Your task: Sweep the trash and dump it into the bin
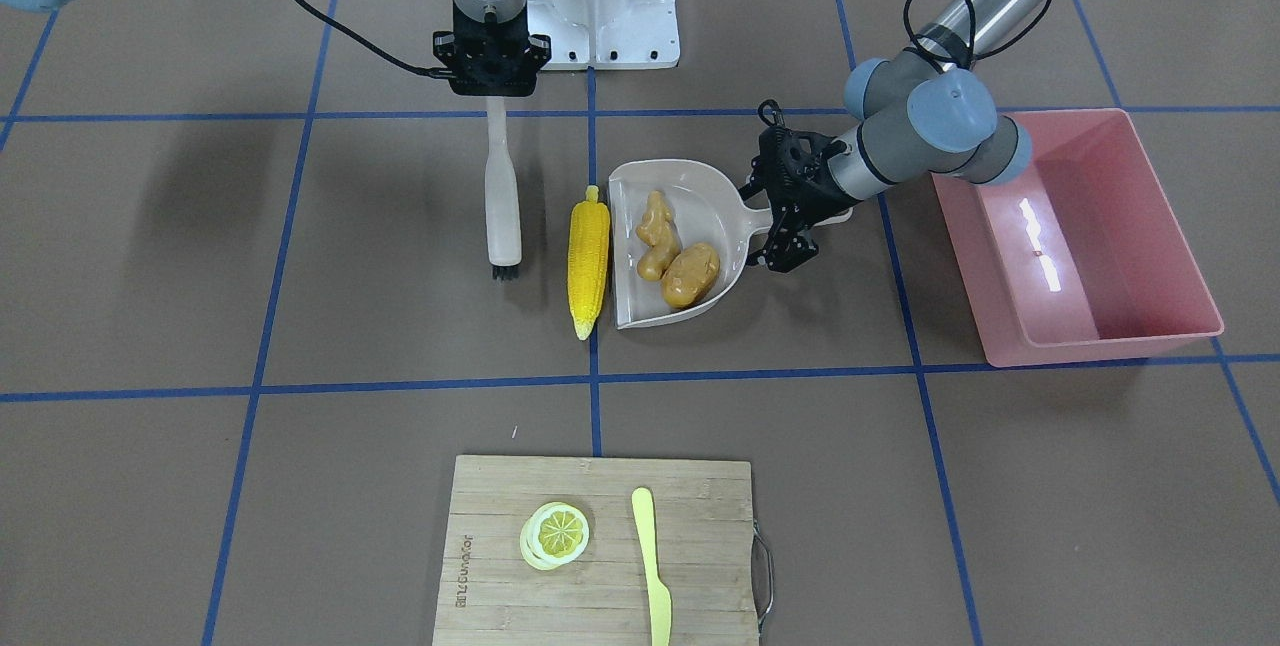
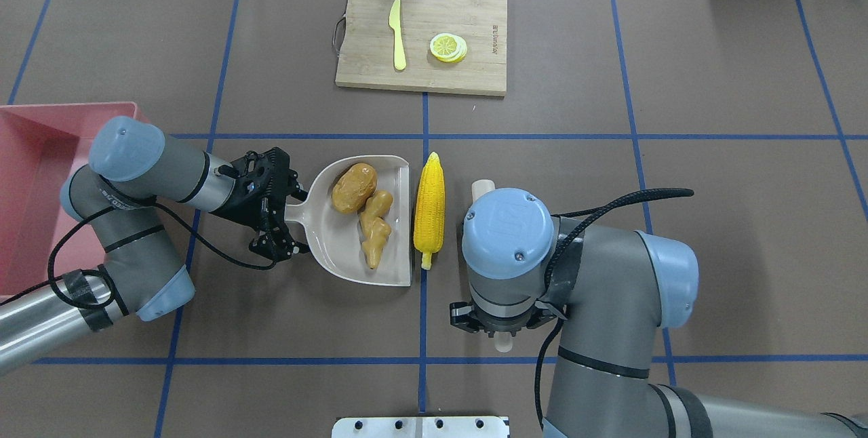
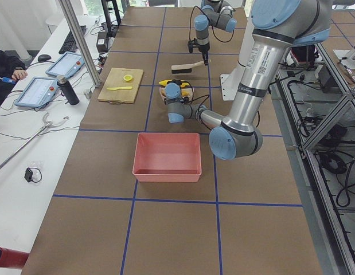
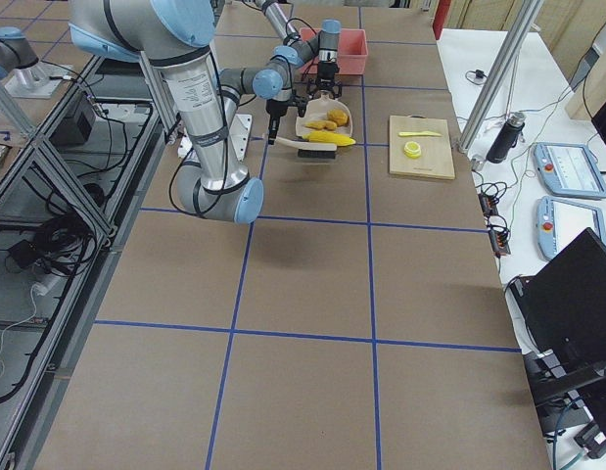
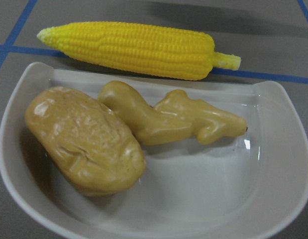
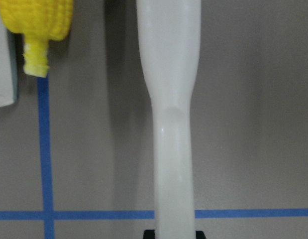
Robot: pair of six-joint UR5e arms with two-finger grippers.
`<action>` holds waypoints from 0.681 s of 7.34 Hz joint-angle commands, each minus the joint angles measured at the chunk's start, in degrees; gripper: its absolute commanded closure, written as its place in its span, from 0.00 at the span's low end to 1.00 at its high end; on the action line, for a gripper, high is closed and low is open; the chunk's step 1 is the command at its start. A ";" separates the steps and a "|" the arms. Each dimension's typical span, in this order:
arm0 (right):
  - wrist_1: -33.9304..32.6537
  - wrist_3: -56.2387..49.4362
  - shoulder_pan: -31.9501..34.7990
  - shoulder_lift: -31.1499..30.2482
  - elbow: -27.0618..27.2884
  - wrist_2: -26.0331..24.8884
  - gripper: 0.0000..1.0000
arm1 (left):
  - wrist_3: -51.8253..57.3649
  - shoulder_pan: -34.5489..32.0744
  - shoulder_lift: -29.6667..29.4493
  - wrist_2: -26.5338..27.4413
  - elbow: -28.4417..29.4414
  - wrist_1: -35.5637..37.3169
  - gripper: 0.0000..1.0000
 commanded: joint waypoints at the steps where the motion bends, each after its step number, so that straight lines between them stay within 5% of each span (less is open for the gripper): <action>1: 2.94 1.51 -0.07 3.59 -4.29 0.10 1.00 | 0.00 0.00 -0.01 0.01 0.02 0.07 0.02; 5: 10.57 3.35 -0.16 7.36 -12.70 0.19 1.00 | 0.00 0.09 -0.01 0.01 0.02 0.16 0.02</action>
